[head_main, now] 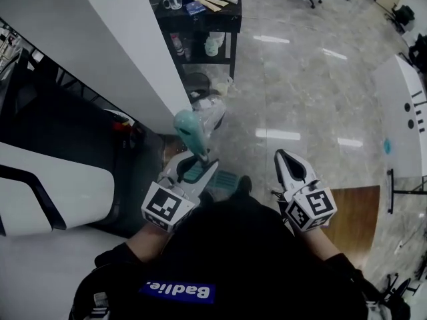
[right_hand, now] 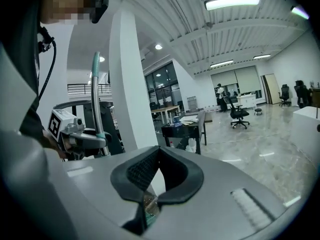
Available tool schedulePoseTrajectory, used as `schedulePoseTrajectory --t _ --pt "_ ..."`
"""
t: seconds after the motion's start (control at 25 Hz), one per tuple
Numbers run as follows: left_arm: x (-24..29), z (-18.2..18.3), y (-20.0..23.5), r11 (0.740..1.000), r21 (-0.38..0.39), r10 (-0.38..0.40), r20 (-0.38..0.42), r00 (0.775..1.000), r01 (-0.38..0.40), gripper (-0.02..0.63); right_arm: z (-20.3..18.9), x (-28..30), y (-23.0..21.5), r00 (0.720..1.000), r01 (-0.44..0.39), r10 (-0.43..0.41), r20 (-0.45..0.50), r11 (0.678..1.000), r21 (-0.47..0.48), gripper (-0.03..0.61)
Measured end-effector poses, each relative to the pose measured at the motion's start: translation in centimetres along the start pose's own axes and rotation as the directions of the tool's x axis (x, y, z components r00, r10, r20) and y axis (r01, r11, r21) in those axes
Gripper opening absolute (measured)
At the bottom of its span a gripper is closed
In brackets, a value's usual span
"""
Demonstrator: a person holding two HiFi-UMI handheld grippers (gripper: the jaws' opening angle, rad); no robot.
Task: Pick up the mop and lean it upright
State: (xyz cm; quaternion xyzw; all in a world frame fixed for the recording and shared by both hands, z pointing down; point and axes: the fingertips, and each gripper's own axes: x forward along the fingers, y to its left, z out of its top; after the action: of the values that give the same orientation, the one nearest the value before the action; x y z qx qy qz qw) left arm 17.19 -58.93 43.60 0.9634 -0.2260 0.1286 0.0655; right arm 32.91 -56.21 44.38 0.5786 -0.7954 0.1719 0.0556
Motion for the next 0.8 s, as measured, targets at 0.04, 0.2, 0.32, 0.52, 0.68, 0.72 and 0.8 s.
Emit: schedulePoseTrajectory --t 0.04,0.2,0.32,0.52,0.68,0.72,0.8 --pt "0.5 -0.4 0.3 1.000 0.003 0.012 -0.014 1.000 -0.012 0.132 0.3 0.6 -0.5 1.000 -0.012 0.012 -0.002 1.000 -0.005 0.006" --pt "2.8 -1.9 1.8 0.998 -0.016 0.058 -0.060 0.996 -0.060 0.132 0.7 2.4 -3.0 0.999 -0.042 0.041 -0.025 0.999 -0.008 0.006" --pt "4.2 -3.0 2.8 0.993 -0.040 0.105 -0.101 0.989 -0.110 0.132 0.3 3.0 -4.8 0.997 -0.055 0.055 -0.050 0.998 -0.004 0.006" --pt "7.1 -6.5 4.8 0.982 -0.094 0.146 -0.174 0.974 -0.164 0.130 -0.5 3.7 -7.3 0.994 -0.074 0.075 -0.083 0.997 0.006 0.006" --pt "10.2 -9.6 6.1 0.973 -0.114 0.165 -0.250 0.954 -0.199 0.130 -0.8 3.8 -10.0 0.992 -0.070 0.071 -0.099 0.997 0.015 0.006" --pt "11.0 -10.5 6.3 0.971 -0.120 0.167 -0.268 0.949 -0.205 0.130 -1.0 3.7 -10.8 0.992 -0.065 0.066 -0.106 0.998 0.015 0.006" --pt "12.7 -12.3 6.8 0.964 -0.145 0.173 -0.301 0.938 -0.224 0.130 -1.4 3.5 -12.6 0.991 -0.049 0.050 -0.124 0.999 0.015 0.006"
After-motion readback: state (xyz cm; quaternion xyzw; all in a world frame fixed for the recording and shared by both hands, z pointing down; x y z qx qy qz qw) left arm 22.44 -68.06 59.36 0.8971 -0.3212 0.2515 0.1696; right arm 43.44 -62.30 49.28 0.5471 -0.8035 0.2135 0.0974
